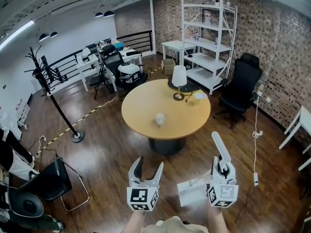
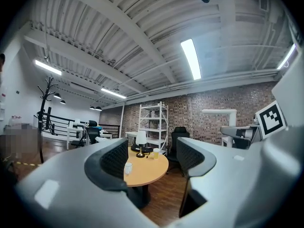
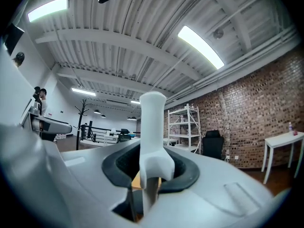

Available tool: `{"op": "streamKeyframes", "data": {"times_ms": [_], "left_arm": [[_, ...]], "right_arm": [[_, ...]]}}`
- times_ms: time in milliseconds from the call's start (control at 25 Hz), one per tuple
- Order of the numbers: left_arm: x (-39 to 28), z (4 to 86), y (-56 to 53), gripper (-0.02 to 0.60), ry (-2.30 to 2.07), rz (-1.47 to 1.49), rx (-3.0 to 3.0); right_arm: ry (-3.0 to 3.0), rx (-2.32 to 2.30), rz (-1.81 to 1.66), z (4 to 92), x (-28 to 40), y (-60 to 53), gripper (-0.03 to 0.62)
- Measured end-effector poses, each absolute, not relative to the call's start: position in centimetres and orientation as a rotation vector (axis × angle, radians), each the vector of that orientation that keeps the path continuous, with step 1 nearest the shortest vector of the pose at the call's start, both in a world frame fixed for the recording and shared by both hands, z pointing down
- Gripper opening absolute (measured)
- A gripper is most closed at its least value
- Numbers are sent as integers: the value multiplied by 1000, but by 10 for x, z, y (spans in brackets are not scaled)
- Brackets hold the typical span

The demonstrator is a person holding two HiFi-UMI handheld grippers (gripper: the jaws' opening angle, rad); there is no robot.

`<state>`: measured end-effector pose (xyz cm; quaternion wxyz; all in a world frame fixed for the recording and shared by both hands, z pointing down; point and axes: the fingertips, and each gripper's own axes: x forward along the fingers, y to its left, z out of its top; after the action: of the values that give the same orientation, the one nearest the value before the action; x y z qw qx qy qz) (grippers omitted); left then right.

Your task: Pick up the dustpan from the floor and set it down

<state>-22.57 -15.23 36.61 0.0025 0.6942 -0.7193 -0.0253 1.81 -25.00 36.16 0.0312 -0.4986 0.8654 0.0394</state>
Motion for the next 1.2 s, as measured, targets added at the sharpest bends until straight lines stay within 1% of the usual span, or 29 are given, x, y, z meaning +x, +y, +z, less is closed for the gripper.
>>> {"op": "streamKeyframes", "data": {"times_ms": [280,440,560,720,880,1040,1200], "left_arm": [[-179,377,-182,290,-2106,-53,2299],[-139,393,-201,287,-1969,-5,2387],[-101,410,-210,287,-1838,53,2465],[-36,436,-218,287,-1643,151,2627],[20,479,-221,287,-1444,240,2711],[67,534,-230,287,-1294,320,2726],[102,583,-232,287,-1184,433,2699]], "right_arm": [[2590,-1710,81,376,78,-250,78],[2582,-1793,92,395,103,-240,78],[2604,-1845,38,425,119,-228,78],[2659,-1949,-96,488,154,-222,78],[2700,-2087,-296,574,194,-211,78],[2717,-2182,-569,670,231,-200,78],[2735,-2234,-749,738,265,-189,78]]}}
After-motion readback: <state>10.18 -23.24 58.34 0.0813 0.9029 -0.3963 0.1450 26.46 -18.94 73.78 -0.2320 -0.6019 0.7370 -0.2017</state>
